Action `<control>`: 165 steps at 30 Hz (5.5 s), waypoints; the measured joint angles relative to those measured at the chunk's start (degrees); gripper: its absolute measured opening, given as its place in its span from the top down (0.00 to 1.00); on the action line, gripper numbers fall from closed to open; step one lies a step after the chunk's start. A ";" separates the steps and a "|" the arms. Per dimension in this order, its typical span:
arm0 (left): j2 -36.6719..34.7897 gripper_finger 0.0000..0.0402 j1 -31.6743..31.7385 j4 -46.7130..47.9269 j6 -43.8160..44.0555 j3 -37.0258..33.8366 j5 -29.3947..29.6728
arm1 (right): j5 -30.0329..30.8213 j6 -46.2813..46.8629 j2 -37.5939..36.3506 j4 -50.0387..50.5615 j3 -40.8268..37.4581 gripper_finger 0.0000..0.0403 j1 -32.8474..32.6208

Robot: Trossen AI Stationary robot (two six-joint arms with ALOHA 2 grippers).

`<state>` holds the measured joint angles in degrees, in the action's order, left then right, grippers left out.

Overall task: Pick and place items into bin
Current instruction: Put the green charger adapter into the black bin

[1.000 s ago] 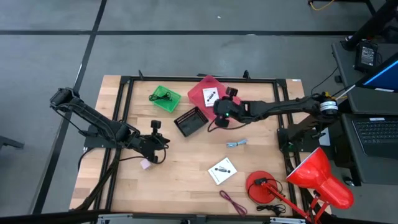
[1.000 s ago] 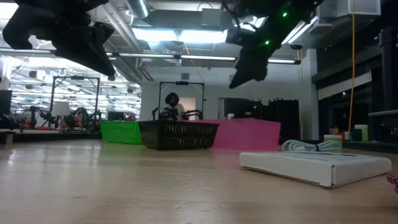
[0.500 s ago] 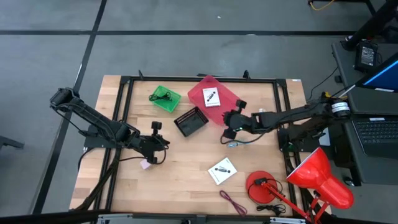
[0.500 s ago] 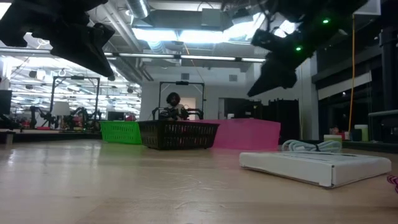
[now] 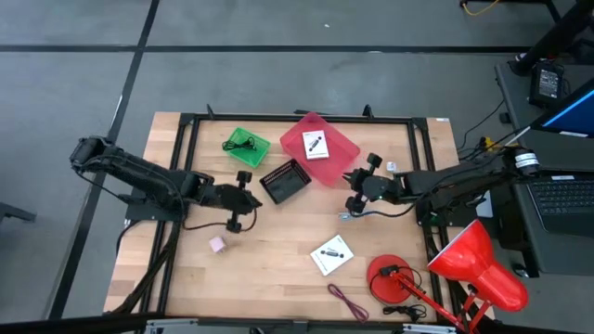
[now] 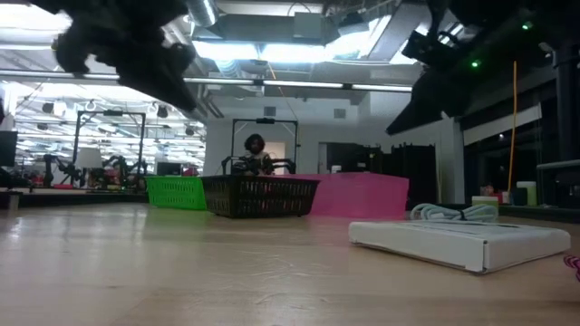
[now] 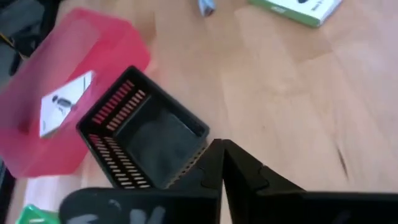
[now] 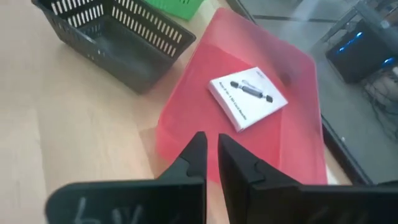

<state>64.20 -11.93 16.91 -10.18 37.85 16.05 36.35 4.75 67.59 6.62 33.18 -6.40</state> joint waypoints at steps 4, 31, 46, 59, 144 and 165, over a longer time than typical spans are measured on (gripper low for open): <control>0.00 0.99 4.73 -0.71 -1.25 0.00 -7.08 | 0.03 2.76 -1.89 0.16 -2.32 0.95 -1.09; -14.00 0.99 22.39 -28.06 -8.55 -17.94 -18.27 | 0.00 6.04 -3.30 11.89 3.37 0.95 -1.46; -14.47 0.99 23.35 -27.26 -8.13 -17.94 -18.26 | -0.75 31.49 -3.30 45.52 15.83 0.66 4.62; -14.47 0.99 23.31 -27.41 -6.66 -17.94 -18.23 | -11.03 37.07 -3.30 50.86 15.83 0.32 16.98; -14.45 0.99 23.28 -27.19 -6.51 -17.92 -18.21 | -18.27 36.72 3.14 32.50 -2.53 0.53 40.79; -14.45 0.99 23.28 -27.21 -6.51 -17.92 -17.98 | -22.92 28.28 3.05 31.46 -1.67 0.70 39.11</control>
<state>49.76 11.35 -10.31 -16.69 19.92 -1.93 13.43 33.03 70.64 38.08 31.51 32.71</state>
